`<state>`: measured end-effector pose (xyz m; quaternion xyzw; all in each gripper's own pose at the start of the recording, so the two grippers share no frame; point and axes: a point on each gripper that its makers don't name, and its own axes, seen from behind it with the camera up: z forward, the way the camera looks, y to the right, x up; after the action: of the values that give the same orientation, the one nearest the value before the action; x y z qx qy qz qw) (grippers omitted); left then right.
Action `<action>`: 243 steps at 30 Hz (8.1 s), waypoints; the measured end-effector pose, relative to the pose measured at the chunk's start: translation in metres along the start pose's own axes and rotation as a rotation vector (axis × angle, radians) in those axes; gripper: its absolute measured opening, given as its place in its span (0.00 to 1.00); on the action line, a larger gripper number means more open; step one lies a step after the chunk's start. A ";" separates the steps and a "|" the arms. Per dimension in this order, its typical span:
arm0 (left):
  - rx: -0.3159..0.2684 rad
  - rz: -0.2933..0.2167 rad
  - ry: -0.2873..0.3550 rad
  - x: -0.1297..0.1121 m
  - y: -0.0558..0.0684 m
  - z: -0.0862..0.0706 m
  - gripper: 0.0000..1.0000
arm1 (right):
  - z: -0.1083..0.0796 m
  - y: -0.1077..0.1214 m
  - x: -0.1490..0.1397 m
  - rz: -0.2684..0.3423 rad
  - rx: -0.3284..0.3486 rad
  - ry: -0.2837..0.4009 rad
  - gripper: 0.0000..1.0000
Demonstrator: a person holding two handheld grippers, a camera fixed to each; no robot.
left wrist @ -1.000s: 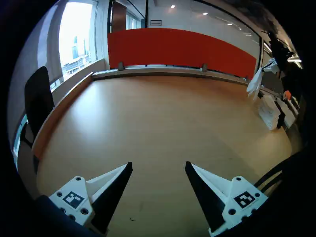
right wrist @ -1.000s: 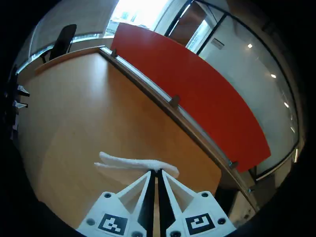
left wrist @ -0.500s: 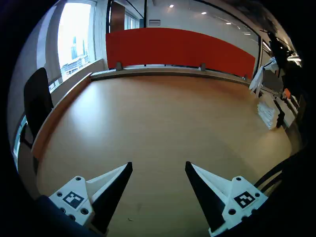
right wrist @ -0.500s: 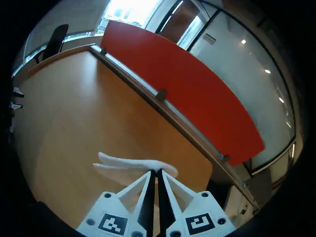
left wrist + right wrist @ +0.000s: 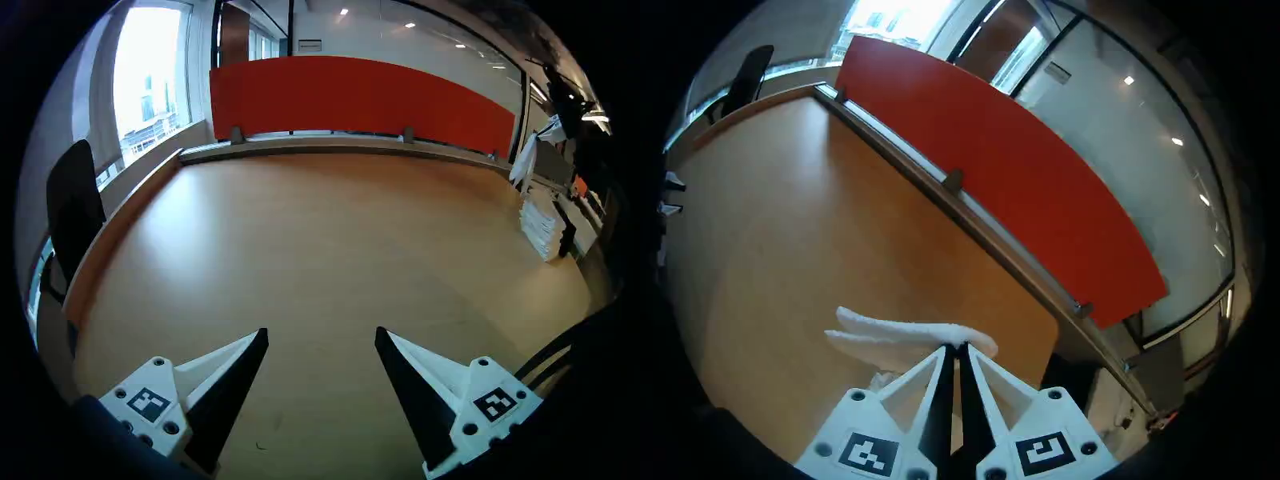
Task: Fold towel
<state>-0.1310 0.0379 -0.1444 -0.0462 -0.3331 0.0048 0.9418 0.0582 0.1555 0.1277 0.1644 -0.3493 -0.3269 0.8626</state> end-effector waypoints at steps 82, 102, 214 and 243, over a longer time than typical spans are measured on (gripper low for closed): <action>0.002 0.042 -0.021 -0.006 0.004 -0.012 0.99 | -0.027 -0.059 -0.266 0.327 0.014 -0.362 0.04; 0.005 0.046 -0.024 -0.006 0.003 -0.013 0.99 | -0.024 -0.066 -0.265 0.323 0.012 -0.357 0.12; 0.091 0.042 -0.052 -0.010 -0.014 -0.034 0.99 | 0.099 -0.047 -0.168 0.705 -0.001 -0.066 0.92; 0.074 0.041 -0.021 0.001 -0.020 -0.031 0.99 | 0.050 -0.043 -0.145 0.728 -0.065 0.047 0.92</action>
<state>-0.1113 0.0159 -0.1656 -0.0178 -0.3417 0.0368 0.9389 -0.0751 0.2198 0.0691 0.0091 -0.3546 -0.0054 0.9350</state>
